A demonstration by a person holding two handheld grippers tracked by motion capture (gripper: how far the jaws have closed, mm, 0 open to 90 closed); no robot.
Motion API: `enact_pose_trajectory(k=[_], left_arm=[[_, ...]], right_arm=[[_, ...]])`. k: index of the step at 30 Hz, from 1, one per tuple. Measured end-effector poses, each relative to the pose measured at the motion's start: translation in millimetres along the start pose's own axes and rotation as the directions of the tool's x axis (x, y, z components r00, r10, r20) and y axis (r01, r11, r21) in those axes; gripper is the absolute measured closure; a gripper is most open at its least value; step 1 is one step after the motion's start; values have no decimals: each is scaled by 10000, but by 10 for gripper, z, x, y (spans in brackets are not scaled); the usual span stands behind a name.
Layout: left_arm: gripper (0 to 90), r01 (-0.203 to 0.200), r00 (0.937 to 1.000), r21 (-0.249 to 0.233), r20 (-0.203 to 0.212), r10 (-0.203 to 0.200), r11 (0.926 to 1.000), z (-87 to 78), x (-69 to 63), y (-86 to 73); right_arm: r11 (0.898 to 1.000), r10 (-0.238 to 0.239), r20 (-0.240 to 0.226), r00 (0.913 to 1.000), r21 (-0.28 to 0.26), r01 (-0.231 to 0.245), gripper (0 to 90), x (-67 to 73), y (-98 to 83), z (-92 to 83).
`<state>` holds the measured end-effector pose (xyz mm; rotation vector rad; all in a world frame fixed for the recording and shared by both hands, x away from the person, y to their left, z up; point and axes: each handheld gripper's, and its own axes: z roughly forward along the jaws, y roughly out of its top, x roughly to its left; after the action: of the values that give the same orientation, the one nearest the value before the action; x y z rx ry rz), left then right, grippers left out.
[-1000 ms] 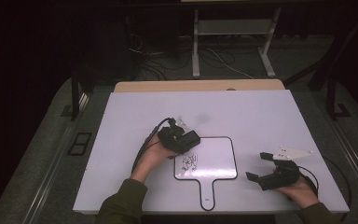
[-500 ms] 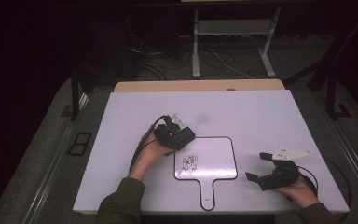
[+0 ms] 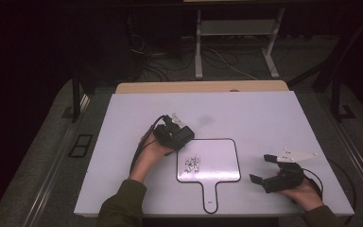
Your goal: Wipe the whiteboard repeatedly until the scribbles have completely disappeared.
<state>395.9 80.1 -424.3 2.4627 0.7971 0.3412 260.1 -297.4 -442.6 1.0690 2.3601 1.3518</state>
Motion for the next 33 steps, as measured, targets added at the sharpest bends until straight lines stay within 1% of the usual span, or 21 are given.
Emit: enact_pose_trajectory(k=[3, 6, 8, 10, 12, 13, 14, 15, 16, 19, 20, 23, 25, 27, 29, 30, 31, 33], left_arm=[[396, -325, 9995, 103, -57, 326, 9994, 4, -82, 32], [396, -591, 9981, 139, 192, 589, 9982, 13, -171, 62], [396, -668, 9977, 160, 81, 667, 9976, 22, -216, 76], [396, -606, 9981, 130, -103, 608, 9981, 29, -192, 75], [396, -450, 9989, 171, -139, 453, 9988, 25, -131, 55], [396, -436, 9988, 174, -236, 440, 9989, 22, -102, 44], [396, -330, 9990, 188, -306, 336, 9993, 15, -85, 34], [396, -316, 9990, 218, -312, 323, 9993, 9, -69, 25], [396, -255, 9993, 189, -284, 260, 9995, 9, -67, 20], [396, -425, 9987, 295, -269, 433, 9987, 9, -120, 38], [396, -559, 9981, 351, -241, 568, 9978, 8, -145, 47], [396, -724, 9974, 338, 14, 724, 9968, 14, -208, 64], [396, -769, 9970, 393, -75, 773, 9963, 14, -205, 70], [396, -641, 9974, 390, -294, 652, 9972, 15, -162, 63], [396, -574, 9974, 453, -419, 593, 9973, 7, -107, 52], [396, -461, 9972, 414, -562, 484, 9981, 8, -95, 43], [396, -392, 9976, 408, -563, 415, 9984, 6, -86, 37], [396, -414, 9975, 428, -561, 438, 9982, 5, -94, 37]], right_arm=[[10000, -19, -7, 10000, 25, 19, 0, 1, 1, 8], [10000, -42, -15, 10000, 14, 42, 0, 3, 3, 13], [10000, -29, -11, 10000, 32, 29, 0, 5, 2, 13], [10000, -28, -13, 10000, 18, 28, 0, 4, 2, 10], [10000, 2, 19, 10000, 15, -2, 0, 5, 1, 3], [10000, -2, 9, 10000, 5, 2, 0, 4, 0, 1], [10000, -15, 8, 10000, -11, 15, 0, 2, -1, 0], [10000, -9, 4, 10000, -15, 9, 0, 1, -1, -2], [10000, -4, 3, 10000, -21, 4, 0, -1, 0, -2], [10000, 10, 14, 10000, -8, -10, 0, 1, 2, 3], [10000, 7, 16, 10000, 10, -7, 0, 2, 2, 6], [10000, -19, 3, 10000, 4, 19, 0, 2, 5, 9], [10000, -14, 12, 10000, 14, 14, 0, 4, 3, 8], [10000, 10, 33, 10000, 12, -10, 0, 3, 2, 5], [10000, 1, 31, 10000, -7, -1, 0, 2, 1, 1], [10000, -3, 27, 10000, -21, 3, 0, 2, 0, 0], [10000, -8, 24, 10000, -19, 8, 0, 1, 0, 0], [10000, -8, 26, 10000, -11, 8, 0, 1, 1, 0]])
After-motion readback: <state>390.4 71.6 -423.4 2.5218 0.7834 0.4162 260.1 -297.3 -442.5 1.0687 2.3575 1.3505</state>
